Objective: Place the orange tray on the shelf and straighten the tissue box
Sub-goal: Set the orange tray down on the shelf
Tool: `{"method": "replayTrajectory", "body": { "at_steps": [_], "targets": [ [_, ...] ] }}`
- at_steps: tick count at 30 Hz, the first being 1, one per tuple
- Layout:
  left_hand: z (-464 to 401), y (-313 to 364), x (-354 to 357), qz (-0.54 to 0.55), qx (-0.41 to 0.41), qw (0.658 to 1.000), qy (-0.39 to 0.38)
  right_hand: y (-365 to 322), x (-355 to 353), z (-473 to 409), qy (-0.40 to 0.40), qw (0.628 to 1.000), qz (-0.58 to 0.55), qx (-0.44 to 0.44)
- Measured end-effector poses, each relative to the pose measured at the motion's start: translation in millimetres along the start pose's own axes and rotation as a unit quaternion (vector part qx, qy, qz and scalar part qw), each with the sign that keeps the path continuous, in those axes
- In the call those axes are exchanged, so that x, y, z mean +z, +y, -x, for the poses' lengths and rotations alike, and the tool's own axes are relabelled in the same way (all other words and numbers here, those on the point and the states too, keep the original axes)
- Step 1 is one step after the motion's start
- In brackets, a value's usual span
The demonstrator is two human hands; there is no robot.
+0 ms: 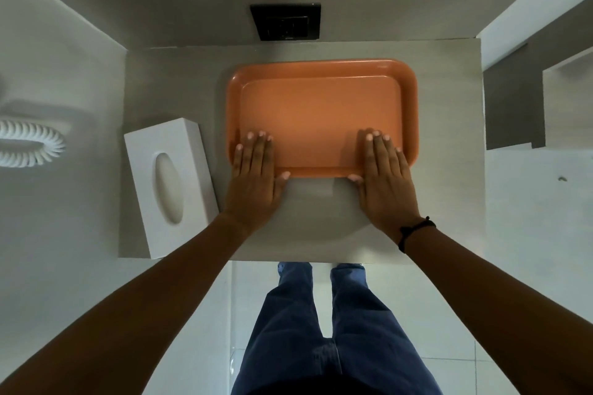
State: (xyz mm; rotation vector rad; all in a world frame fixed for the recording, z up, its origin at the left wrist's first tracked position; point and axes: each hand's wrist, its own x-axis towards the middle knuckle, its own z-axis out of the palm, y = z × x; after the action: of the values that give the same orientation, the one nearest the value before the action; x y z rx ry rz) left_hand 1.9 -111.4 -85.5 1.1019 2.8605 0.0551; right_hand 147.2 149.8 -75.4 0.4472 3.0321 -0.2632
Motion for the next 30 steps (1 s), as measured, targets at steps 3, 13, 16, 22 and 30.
{"method": "replayTrajectory", "body": {
  "at_steps": [3, 13, 16, 22, 30],
  "targets": [
    [-7.1, -1.8, -0.1, 0.001, 0.001, 1.000, -0.004, -0.2, -1.0, -7.8, -0.006, 1.000, -0.002, 0.010],
    [-48.6, -15.2, -9.2, -0.005, 0.001, 1.000, 0.012, -4.7, -9.0, -43.1, -0.010, 0.999, -0.005, 0.033],
    [-52.9, -17.5, -9.3, -0.005, 0.003, 1.000, 0.013, -4.5, -8.2, -48.3, -0.010, 1.000, -0.002, 0.030],
    [-50.6, -17.9, -7.3, -0.005, 0.004, 1.000, 0.031, -5.5, -7.7, -46.5, -0.014, 1.000, 0.011, 0.025],
    [-21.4, -42.5, -34.2, 0.044, -0.138, 0.985, 0.088, -64.7, -17.3, -52.3, -0.019, 0.990, 0.014, -0.137]
  ]
}}
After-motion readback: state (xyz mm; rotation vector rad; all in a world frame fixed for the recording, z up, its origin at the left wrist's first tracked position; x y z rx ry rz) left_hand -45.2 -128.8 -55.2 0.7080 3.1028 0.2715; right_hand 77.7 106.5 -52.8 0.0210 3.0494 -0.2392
